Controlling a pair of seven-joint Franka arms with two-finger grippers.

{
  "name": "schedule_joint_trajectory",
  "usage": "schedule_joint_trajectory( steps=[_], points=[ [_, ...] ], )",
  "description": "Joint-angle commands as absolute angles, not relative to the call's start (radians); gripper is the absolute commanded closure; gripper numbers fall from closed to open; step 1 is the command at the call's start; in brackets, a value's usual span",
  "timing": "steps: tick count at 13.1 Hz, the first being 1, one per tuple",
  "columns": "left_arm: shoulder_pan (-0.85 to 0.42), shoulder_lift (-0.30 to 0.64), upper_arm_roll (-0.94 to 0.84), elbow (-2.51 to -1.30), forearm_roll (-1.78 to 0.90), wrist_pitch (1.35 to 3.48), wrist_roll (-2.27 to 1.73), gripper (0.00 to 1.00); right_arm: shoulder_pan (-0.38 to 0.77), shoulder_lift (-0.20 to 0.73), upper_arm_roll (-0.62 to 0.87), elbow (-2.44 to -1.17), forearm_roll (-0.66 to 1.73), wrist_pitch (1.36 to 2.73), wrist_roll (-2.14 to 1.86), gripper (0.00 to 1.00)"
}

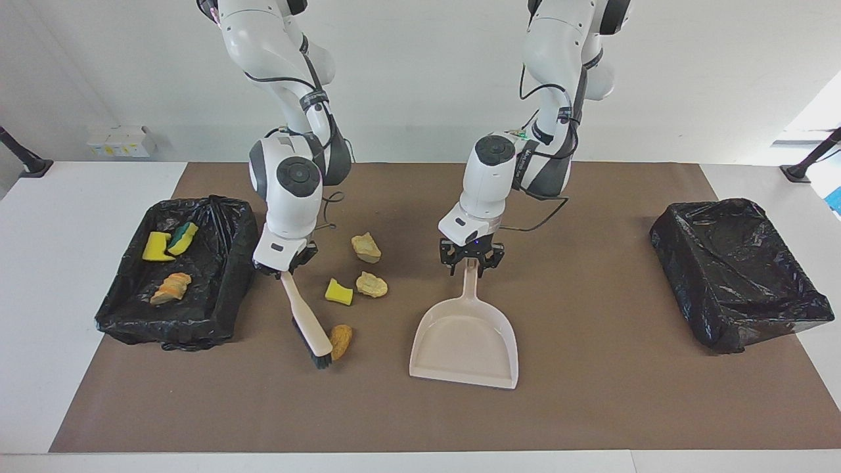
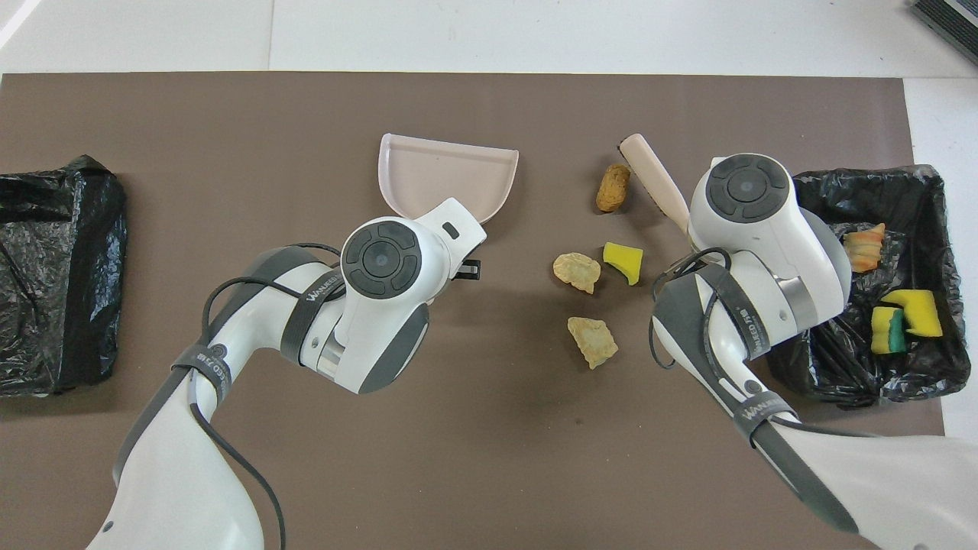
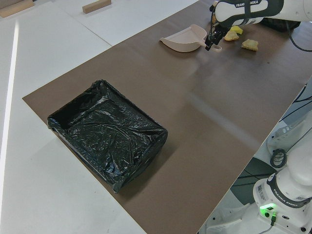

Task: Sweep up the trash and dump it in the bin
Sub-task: 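Sweep the tan chunks toward the dustpan with the right gripper's brush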

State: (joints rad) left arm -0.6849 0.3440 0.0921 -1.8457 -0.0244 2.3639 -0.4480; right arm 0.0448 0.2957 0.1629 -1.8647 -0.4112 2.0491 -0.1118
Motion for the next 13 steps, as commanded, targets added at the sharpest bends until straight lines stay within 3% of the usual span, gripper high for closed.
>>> schedule_joint_trajectory(
  steps=[1,2,3,6,11,13],
  points=[
    [-0.687,0.331,0.095,-1.87,-0.04,2.39,-0.433,0.73,0.029,0.339,0.17,-1.845,-0.423,2.088,-0.146,1.0],
    [-0.687,0.33,0.095,-1.871,-0.04,2.379,-0.434,0.93,0.037,0.337,0.173,-1.85,-0.416,2.06,-0.147,1.0],
    [-0.689,0.33,0.095,-1.87,-0.04,2.37,-0.436,1.0,0.047,0.322,0.176,-1.87,-0.41,2.012,-0.147,1.0],
    [-0.68,0.321,0.1,-1.861,-0.037,2.359,-0.431,1.0,0.103,0.253,0.187,-1.896,-0.399,1.818,-0.141,1.0],
    [-0.624,0.282,0.107,-1.81,-0.035,2.237,-0.2,1.0,0.127,0.141,0.186,-1.933,-0.249,1.68,-0.114,1.0],
    [-0.577,0.282,0.106,-1.755,-0.038,2.136,-0.091,1.0,0.088,0.094,0.175,-1.918,-0.209,1.643,0.016,1.0]
  ],
)
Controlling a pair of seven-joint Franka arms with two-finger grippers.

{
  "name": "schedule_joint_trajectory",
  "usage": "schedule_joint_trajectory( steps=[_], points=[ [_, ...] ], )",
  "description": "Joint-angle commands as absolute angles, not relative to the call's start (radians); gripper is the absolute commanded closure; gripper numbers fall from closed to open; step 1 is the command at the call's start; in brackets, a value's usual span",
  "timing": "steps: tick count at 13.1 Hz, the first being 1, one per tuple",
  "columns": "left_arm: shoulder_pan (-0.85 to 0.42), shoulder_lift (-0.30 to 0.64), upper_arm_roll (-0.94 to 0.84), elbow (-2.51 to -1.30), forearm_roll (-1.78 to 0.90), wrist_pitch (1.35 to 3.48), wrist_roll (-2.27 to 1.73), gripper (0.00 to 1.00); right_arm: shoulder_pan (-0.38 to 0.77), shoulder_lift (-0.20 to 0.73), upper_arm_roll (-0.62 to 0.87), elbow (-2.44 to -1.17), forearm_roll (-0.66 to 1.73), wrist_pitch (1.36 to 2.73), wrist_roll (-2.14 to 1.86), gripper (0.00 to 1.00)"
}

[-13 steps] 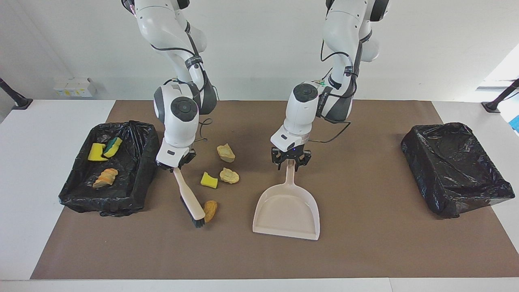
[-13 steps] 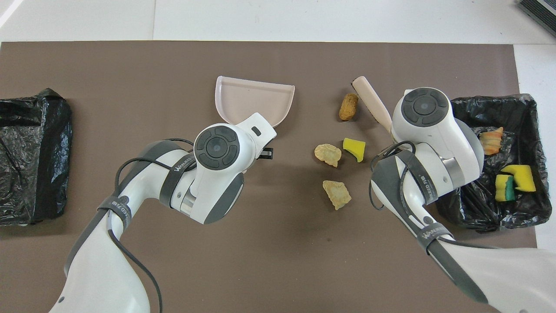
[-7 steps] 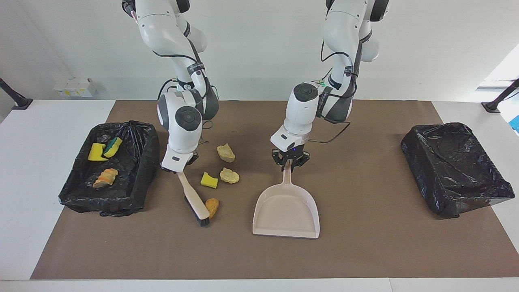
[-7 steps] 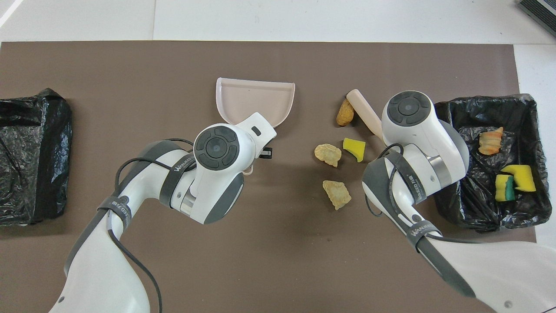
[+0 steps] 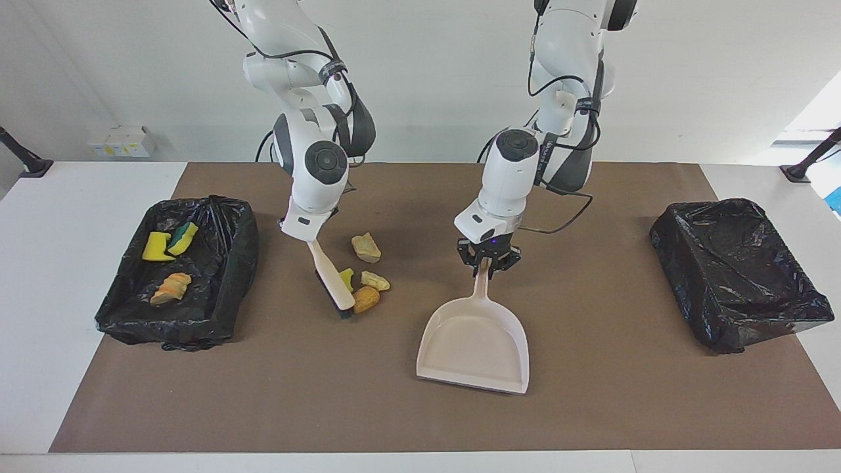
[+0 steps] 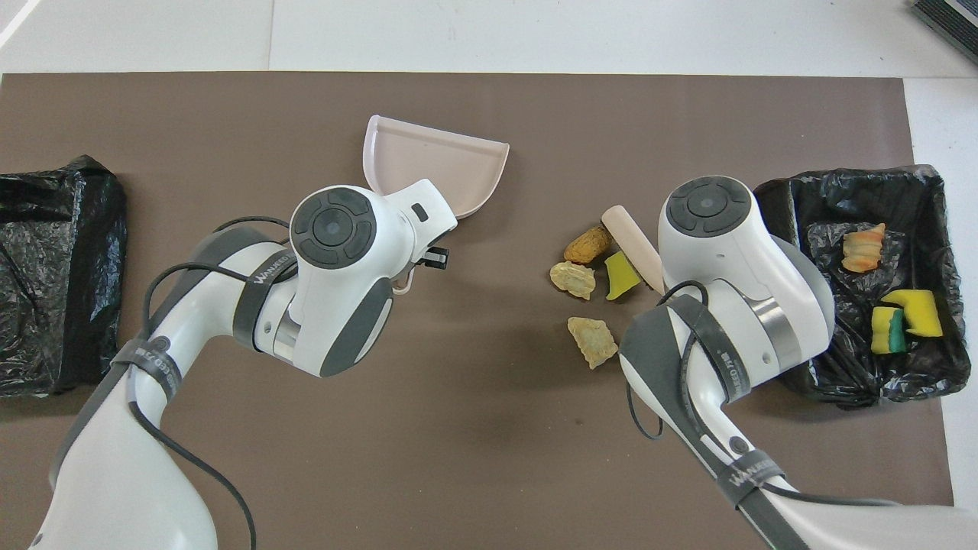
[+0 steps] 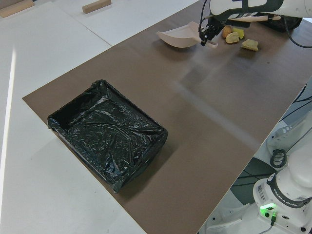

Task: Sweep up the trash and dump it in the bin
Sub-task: 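Sweep the tan chunks toward the dustpan with the right gripper's brush, then brush the chunks into the dustpan while the left gripper holds it steady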

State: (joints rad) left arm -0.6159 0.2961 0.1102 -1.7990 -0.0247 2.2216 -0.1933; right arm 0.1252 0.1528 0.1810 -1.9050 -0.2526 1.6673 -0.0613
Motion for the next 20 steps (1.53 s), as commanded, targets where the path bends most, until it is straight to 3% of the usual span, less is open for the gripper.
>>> schedule_joint_trajectory(
  steps=[1,5,10,16,20],
  points=[
    [-0.543,0.284,0.1,-1.721,-0.044,2.075,-0.002,1.0,0.062,0.081,0.176,-1.922,-0.207,1.619,0.09,1.0],
    [-0.471,0.282,0.106,-1.614,-0.084,1.82,0.227,1.0,0.009,0.072,0.178,-2.031,-0.216,1.745,0.242,1.0],
    [-0.437,0.252,0.109,-1.586,-0.004,1.611,0.555,1.0,0.116,0.109,0.179,-2.083,-0.086,1.796,0.37,1.0],
    [-0.442,0.242,0.11,-1.618,0.009,1.661,0.881,1.0,0.247,0.152,0.179,-2.089,0.075,1.864,0.502,1.0],
    [-0.514,0.232,0.106,-1.744,0.05,1.836,0.969,1.0,0.276,0.147,0.181,-2.114,0.153,1.928,0.54,1.0]
  ],
)
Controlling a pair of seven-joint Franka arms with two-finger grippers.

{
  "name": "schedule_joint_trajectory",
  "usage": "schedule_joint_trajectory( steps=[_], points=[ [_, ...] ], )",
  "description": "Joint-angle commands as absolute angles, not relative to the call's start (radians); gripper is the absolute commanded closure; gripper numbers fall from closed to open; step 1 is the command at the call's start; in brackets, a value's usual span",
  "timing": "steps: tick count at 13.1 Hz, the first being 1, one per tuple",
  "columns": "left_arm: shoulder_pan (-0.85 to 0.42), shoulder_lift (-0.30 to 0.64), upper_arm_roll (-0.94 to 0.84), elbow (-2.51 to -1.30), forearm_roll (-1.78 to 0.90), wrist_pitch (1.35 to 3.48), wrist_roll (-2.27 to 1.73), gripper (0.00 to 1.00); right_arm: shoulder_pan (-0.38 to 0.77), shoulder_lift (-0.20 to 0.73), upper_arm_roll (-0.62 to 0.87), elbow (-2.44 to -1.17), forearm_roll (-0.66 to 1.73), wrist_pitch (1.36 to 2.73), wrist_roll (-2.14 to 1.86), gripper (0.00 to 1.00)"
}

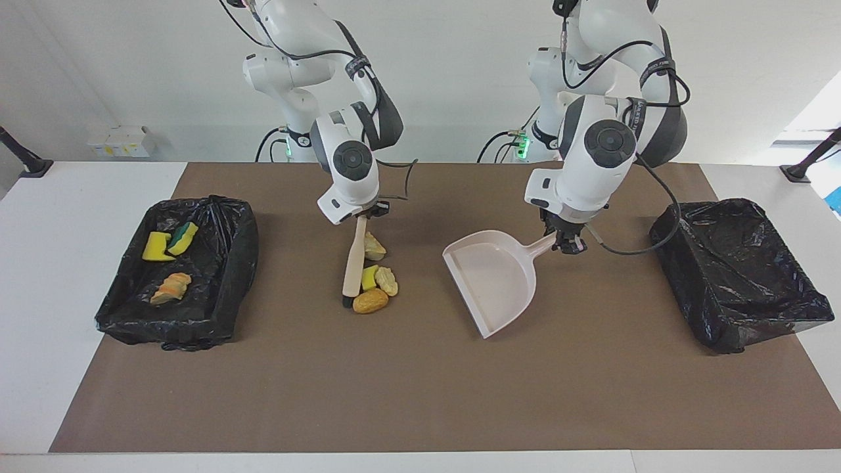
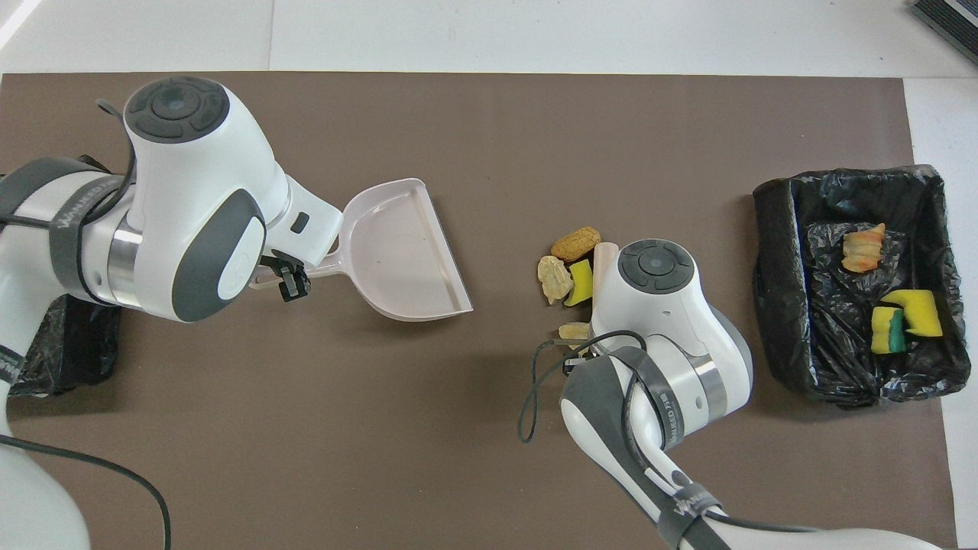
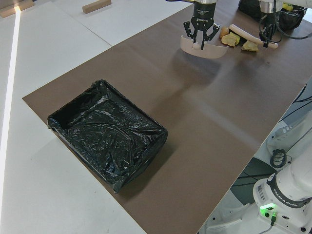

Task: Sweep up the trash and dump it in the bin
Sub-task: 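Brush the chunks into the dustpan while the left gripper holds it steady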

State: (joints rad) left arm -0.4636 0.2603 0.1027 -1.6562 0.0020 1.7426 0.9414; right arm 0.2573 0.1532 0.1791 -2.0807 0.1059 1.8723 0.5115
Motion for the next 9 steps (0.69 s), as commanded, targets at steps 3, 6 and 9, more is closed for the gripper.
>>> schedule_joint_trajectory(
  steps=[3,6,9],
  points=[
    [-0.552,0.25,0.104,-1.796,0.061,1.96,0.968,1.0,0.333,0.153,0.181,-2.132,0.224,2.025,0.604,1.0],
    [-0.583,0.25,0.104,-1.818,0.061,2.02,0.969,1.0,0.365,0.15,0.183,-2.131,0.313,2.037,0.618,1.0],
    [-0.584,0.223,0.103,-1.884,0.061,2.061,0.969,1.0,0.402,0.15,0.184,-2.118,0.438,2.039,0.629,1.0]
  ],
)
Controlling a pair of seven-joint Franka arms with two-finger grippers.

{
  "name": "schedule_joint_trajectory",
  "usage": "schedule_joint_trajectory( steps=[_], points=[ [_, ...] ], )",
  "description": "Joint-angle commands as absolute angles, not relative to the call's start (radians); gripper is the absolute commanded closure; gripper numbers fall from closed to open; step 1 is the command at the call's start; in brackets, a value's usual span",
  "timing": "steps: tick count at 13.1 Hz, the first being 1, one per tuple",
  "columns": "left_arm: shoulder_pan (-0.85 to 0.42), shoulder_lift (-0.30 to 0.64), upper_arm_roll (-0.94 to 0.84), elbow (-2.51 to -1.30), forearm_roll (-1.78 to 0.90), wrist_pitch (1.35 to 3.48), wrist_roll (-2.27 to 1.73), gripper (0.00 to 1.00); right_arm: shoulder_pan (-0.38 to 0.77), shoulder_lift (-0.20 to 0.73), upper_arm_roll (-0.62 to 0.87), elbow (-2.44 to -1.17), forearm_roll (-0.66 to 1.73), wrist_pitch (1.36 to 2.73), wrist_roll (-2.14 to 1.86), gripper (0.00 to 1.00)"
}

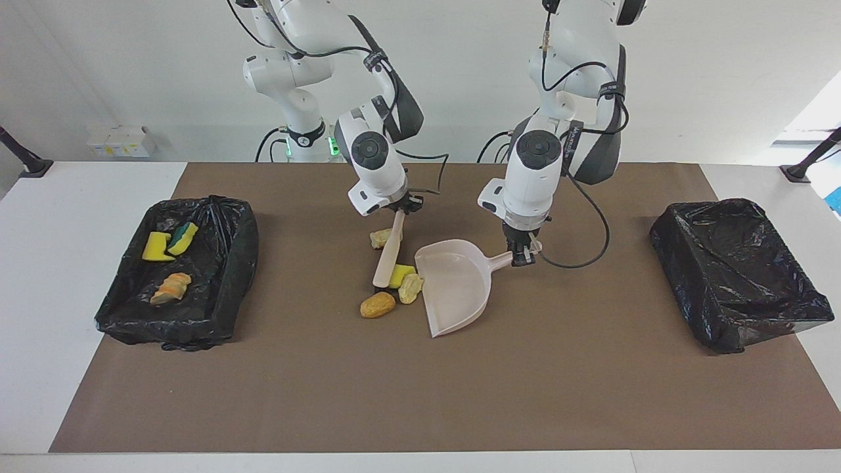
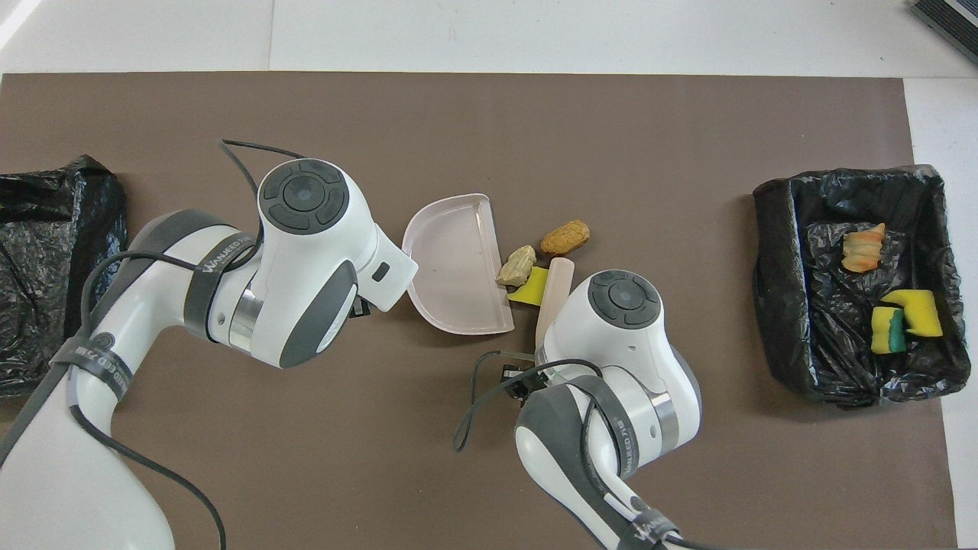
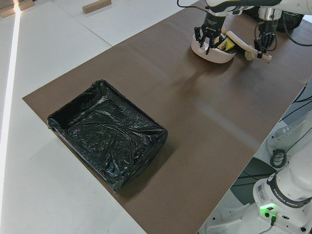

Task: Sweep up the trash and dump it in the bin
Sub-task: 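Brush the chunks into the dustpan while the left gripper holds it steady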

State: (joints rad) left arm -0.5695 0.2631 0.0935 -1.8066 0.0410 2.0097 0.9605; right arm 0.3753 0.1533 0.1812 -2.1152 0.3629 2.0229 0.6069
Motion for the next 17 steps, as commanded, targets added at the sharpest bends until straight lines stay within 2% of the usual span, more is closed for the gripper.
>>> schedule_joint_trajectory(
  steps=[1,3,6,8,10,12,14,17],
  points=[
    [-0.584,0.222,0.103,-1.896,0.061,2.069,0.969,1.0,0.417,0.15,0.186,-2.102,0.489,2.046,0.643,1.0],
    [-0.598,0.227,0.101,-1.916,0.061,2.101,0.969,1.0,0.445,0.141,0.186,-2.034,0.489,2.034,0.742,1.0],
    [-0.6,0.222,0.1,-1.945,0.06,2.17,0.971,1.0,0.43,0.054,0.176,-2.01,0.433,1.918,0.755,1.0],
    [-0.6,0.19,0.097,-2.021,0.06,2.236,0.989,1.0,0.414,0.002,0.173,-1.996,0.277,1.789,0.749,1.0],
    [-0.598,0.19,0.1,-2.022,0.06,2.238,0.989,1.0,0.407,-0.006,0.173,-1.982,0.069,1.639,0.63,1.0],
    [-0.598,0.192,0.1,-2.011,0.06,2.221,1.024,1.0,0.315,-0.006,0.175,-1.991,-0.055,1.572,0.38,1.0],
    [-0.6,0.189,0.1,-2.011,0.06,2.198,1.078,1.0,0.235,0.075,0.178,-1.953,-0.18,1.603,0.182,1.0],
    [-0.609,0.183,0.1,-2.011,0.061,2.155,1.131,1.0,0.218,0.283,0.179,-1.769,-0.323,1.597,0.135,1.0]
  ],
)
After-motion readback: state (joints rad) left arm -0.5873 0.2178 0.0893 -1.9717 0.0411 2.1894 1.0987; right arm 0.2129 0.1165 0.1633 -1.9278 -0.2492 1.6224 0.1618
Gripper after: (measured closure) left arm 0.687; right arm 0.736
